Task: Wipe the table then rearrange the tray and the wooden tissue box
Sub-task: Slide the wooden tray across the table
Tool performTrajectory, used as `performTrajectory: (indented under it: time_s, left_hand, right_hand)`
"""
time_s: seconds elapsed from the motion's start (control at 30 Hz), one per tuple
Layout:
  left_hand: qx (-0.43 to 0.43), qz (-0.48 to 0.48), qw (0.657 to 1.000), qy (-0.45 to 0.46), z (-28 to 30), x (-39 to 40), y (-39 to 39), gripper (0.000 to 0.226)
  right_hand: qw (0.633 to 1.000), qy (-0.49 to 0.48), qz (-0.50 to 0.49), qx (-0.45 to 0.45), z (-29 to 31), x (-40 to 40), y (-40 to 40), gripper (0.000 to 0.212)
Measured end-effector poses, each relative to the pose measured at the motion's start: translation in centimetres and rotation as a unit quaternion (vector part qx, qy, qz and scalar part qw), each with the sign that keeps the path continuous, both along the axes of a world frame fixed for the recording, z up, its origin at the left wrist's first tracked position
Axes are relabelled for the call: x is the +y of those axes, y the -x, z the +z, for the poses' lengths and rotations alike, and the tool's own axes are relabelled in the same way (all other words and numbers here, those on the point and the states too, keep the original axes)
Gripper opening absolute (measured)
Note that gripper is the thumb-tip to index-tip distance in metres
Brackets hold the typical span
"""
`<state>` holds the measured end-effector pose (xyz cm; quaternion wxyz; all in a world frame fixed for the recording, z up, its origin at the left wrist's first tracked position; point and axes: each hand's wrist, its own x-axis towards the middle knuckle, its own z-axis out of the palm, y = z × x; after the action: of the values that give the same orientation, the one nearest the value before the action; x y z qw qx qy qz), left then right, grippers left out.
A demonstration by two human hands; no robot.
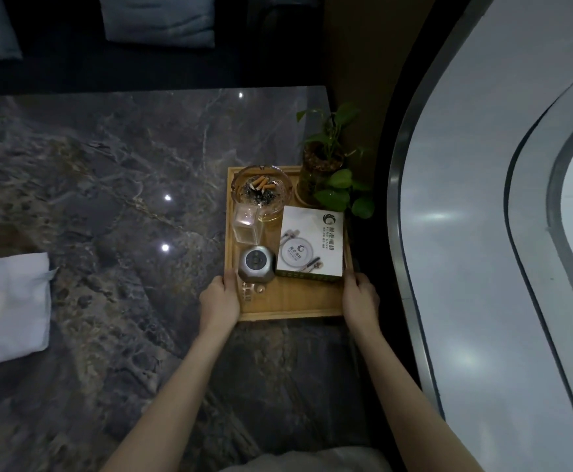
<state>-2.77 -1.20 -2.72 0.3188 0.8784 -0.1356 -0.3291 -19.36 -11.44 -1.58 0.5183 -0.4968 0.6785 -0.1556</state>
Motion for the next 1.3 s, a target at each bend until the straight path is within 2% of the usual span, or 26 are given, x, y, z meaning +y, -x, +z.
performTrajectory:
  time_s: [0.23,0.5,0.7,0.9,1.3]
  left_hand:
    - [-0.079,-0.019,0.996,-0.031,0.1,0.0,0.3,0.056]
    - [-0.098,-0.008,0.995,0.012,1.0,1.2,-2.2,0.049]
    - [-0.133,0.001,0.989,0.059,2.3,3.0,-5.8,0.053]
    - [-0.167,-0.001,0.983,0.078,3.0,6.0,-10.8,0.053]
    - [-0.16,-0.001,0.986,0.036,1.0,13.2,-18.0,0.058]
  right_hand:
    - [0.993,0.088,-0.027,0.077,-1.5,0.4,-1.1,0.044]
    - [0.985,0.154,-0.006,0.083,-0.2,1.1,-3.6,0.045]
    - [0.973,0.212,-0.006,0.091,1.1,2.5,-7.3,0.045]
    - [0.976,0.209,-0.014,0.066,1.9,5.6,-11.9,0.046]
    - [0.981,0.184,0.007,0.068,-0.5,11.8,-19.1,0.044]
